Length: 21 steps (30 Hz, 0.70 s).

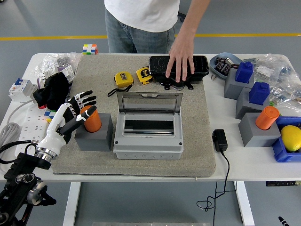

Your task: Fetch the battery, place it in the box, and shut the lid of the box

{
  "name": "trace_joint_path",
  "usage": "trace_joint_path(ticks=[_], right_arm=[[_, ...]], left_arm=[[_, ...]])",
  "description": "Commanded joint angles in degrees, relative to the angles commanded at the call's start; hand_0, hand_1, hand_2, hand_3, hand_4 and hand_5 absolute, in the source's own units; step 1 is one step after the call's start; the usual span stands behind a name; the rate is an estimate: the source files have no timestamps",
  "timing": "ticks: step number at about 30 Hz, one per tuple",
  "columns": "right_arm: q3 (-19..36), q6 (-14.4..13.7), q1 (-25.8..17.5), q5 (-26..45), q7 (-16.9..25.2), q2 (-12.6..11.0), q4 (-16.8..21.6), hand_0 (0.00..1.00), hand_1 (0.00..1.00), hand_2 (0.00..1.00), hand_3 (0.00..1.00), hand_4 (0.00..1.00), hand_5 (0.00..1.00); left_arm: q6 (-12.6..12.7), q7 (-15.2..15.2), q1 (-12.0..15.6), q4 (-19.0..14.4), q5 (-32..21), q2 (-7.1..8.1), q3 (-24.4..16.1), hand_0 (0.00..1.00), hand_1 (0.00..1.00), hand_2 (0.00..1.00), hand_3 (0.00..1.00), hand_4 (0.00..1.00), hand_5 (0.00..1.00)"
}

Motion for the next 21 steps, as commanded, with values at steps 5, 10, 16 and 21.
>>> trace_joint_path(ticks=[5, 10, 16, 21], right_arm=[[0.3, 0.0, 0.0, -0.1, 0.0, 0.0, 0.0, 0.826, 0.818, 0.782, 0.819, 0.998, 0.968], [0.5, 0.0, 0.1, -0.1, 0.0, 0.1, 0.0, 0.826, 0.818, 0.782, 0.819, 0.998, 0.968], [0.6, 0.0, 0.2, -0.1, 0.0, 0.1, 0.0, 0.826, 0.817, 0.782, 0.819, 0.998, 0.969], [0.8, 0.0, 0.2, -0.3, 0.0, 0.1, 0.0, 0.826, 0.817, 0.781, 0.819, 0.998, 0.970]], left_arm=[[0.7, 0.0, -0.1, -0.4, 1.9, 0.05, 0.2, 0.754, 0.836, 0.808, 0.833, 0.998, 0.494], [1.5, -0.3, -0.2, -0.4, 3.0, -0.02, 0.2, 0.751, 0.824, 0.799, 0.819, 0.998, 0.441], [2.3, -0.4, -0.4, -0.2, 3.1, -0.18, 0.4, 0.719, 0.799, 0.774, 0.796, 0.998, 0.305], [2.2, -0.7, -0.4, 0.2, 1.7, -0.40, 1.0, 0.711, 0.795, 0.759, 0.775, 0.998, 0.447]])
